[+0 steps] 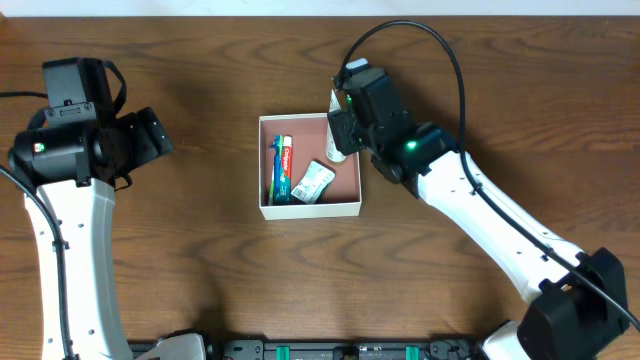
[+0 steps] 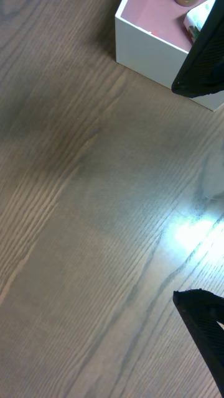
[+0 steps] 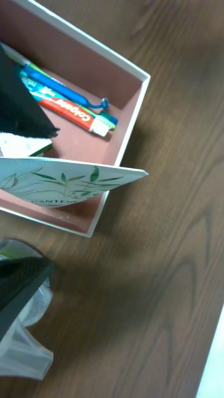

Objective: Pack container
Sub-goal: 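Place the lotion tube upright in the box's right corner, then move right gripper to the blue soap dispenser and grasp it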

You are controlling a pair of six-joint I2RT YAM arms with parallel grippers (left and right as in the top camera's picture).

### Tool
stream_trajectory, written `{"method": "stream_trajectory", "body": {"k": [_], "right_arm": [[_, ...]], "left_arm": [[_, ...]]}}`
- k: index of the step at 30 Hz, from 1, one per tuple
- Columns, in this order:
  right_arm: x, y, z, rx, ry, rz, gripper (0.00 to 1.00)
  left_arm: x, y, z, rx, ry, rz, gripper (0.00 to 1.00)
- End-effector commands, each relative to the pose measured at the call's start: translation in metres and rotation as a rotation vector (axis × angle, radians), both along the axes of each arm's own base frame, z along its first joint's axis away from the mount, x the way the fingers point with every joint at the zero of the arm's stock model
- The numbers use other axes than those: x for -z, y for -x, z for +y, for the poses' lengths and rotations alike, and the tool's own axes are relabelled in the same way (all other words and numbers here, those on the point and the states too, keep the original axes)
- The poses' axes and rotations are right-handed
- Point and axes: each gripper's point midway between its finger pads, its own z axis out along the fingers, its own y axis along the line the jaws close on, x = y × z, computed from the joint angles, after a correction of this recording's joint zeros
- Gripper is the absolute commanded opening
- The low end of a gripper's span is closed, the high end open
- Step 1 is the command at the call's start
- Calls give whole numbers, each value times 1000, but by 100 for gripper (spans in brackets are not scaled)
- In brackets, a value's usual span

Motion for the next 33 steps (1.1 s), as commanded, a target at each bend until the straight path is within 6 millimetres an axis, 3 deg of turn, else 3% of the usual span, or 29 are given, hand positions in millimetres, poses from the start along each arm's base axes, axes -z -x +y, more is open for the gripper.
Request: {"method": "stream_trajectory", "body": {"k": [1,5,7,10,14,17,21,25,33], "right_arm": [[-61,3,-8,2,-50,-124,68],[-127,23,-33,37,-115,-250,69],[-147,29,-53,84,-121,-296,69],[-152,30,-80,160,-130,-285,67],[-110,21,-118,328,-124,-125,64],[-71,9,-128,390,-104,-7,64],[-21,-5,-112,350,-99,129,66],[14,-11,-97,315,-111,223,67],[43,-12,-94,311,-86,294,67]], "left_arm": [[-4,1,4,-10,-16,-7,98],[-4,1,4,-10,-16,-7,98],[-4,1,4,-10,-16,-7,98],[-4,1,4,-10,-16,-7,98],[-4,1,4,-10,-16,-7,98],[-4,1,4,-10,-16,-7,98],[-4,1,4,-10,-16,-7,98],[-4,1,4,-10,-16,-7,98],[-4,1,4,-10,-16,-7,98]]}}
